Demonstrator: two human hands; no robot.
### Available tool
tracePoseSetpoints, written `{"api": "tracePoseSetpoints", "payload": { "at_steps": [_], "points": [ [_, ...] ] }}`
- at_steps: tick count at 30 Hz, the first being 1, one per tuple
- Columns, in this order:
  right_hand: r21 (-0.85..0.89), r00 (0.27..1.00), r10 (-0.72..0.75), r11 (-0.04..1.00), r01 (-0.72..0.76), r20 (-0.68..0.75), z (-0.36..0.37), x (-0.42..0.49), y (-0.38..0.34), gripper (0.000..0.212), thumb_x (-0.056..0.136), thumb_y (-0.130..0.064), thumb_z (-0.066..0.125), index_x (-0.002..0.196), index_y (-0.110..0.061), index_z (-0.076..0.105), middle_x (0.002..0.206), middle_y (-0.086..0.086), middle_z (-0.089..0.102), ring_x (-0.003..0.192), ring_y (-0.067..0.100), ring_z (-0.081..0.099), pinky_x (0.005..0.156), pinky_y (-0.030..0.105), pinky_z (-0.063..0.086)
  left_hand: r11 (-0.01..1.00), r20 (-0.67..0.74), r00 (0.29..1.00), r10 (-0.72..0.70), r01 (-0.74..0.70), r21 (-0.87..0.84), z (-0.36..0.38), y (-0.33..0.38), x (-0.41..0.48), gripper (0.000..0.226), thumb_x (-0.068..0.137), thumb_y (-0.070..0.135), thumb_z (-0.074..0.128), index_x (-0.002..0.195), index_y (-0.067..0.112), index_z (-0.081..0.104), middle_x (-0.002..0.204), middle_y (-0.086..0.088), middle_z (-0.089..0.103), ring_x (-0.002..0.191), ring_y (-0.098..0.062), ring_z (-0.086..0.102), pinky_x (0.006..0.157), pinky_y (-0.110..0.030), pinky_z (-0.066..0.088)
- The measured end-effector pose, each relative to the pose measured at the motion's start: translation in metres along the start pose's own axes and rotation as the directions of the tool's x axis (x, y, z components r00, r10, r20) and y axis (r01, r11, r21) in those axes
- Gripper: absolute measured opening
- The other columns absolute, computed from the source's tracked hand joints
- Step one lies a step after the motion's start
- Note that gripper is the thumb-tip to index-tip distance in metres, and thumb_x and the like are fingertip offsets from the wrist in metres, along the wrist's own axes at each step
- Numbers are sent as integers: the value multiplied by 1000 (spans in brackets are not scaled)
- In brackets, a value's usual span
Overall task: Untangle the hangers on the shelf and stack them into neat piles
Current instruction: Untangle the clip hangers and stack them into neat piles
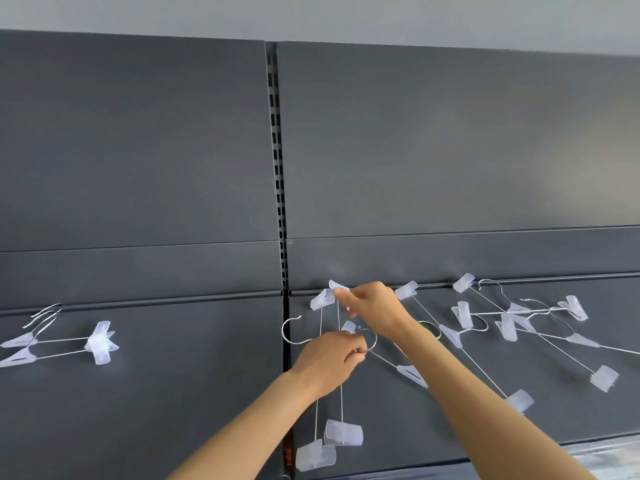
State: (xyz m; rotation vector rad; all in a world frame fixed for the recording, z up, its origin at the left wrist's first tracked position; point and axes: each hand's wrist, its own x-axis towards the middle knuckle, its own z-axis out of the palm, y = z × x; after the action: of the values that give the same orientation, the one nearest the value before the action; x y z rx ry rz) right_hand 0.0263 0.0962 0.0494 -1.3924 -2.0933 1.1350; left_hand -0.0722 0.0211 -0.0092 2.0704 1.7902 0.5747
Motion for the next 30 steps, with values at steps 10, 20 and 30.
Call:
{"api": "tracePoseSetpoints", "payload": {
  "at_steps": [10,20,30],
  "points": [
    [-546,883,149,827,134,444,65,22,-32,12,92,-11,44,92,-15,55,80,9,55,78,23,43,56,26,36,1000,-21,1000,5,-6,-22,19,-9,-11,22,93,13,45,97,1,63,100,-18,65,93,-32,55,66,-22,23],
    [-294,945,26,953,75,327,54,28,-24,28,88,-24,56,100,0,66,84,6,55,79,19,50,57,17,37,992,42,994,99,-102,69,11,-29,-18,21,92,20,47,90,6,63,94,-9,64,94,-22,52,84,-36,43],
    [80,979,12,996,-29,204,5,14,6,30,88,-30,55,66,-9,59,71,3,61,69,15,57,69,24,47,996,-88,994,62,-67,-53,-8,-34,-19,16,89,21,56,90,11,70,88,-2,68,88,-12,52,79,-25,44]
  ]
}}
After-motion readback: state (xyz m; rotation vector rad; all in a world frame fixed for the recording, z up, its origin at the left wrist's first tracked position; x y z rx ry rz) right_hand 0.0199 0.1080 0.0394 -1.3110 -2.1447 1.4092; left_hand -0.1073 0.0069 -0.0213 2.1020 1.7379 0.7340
